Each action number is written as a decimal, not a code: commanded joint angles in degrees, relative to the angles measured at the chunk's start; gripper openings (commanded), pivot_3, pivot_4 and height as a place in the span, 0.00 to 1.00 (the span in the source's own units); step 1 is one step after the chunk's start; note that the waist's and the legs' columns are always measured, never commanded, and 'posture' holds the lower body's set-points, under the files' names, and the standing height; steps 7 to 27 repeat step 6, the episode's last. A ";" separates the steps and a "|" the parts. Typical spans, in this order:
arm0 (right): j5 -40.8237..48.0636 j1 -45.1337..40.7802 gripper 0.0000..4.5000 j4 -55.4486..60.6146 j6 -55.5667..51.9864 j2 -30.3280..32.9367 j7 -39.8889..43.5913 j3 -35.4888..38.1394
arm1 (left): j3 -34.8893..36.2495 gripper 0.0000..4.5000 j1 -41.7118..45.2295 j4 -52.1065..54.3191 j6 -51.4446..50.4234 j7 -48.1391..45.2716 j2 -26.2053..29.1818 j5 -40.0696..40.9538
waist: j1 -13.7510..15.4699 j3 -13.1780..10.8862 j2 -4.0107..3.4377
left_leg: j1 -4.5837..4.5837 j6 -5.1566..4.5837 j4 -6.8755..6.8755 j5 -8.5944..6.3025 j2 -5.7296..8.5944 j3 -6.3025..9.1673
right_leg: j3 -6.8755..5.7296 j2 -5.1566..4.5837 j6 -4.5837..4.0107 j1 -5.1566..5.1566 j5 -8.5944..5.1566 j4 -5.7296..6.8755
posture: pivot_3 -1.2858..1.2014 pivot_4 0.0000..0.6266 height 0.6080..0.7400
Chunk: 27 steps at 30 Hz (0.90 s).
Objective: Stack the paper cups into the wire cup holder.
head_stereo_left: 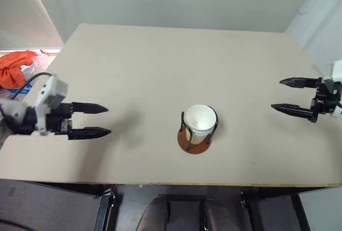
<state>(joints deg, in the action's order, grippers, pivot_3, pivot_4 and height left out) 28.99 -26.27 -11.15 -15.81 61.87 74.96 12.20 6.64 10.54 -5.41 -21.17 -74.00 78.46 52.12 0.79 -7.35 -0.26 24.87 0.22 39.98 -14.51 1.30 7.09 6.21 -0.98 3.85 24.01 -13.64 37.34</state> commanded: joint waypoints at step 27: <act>-2.08 -6.34 1.00 -3.55 2.88 -1.75 3.82 -1.58 | 17.25 1.00 -7.33 7.29 -5.27 1.29 -3.59 -4.20 | -0.38 0.01 0.02 | -0.72 -0.18 -0.83 0.09 0.04 -0.03 | 0.13 0.01 -0.58 -0.11 0.29 0.32 | 0.52 0.24 1.00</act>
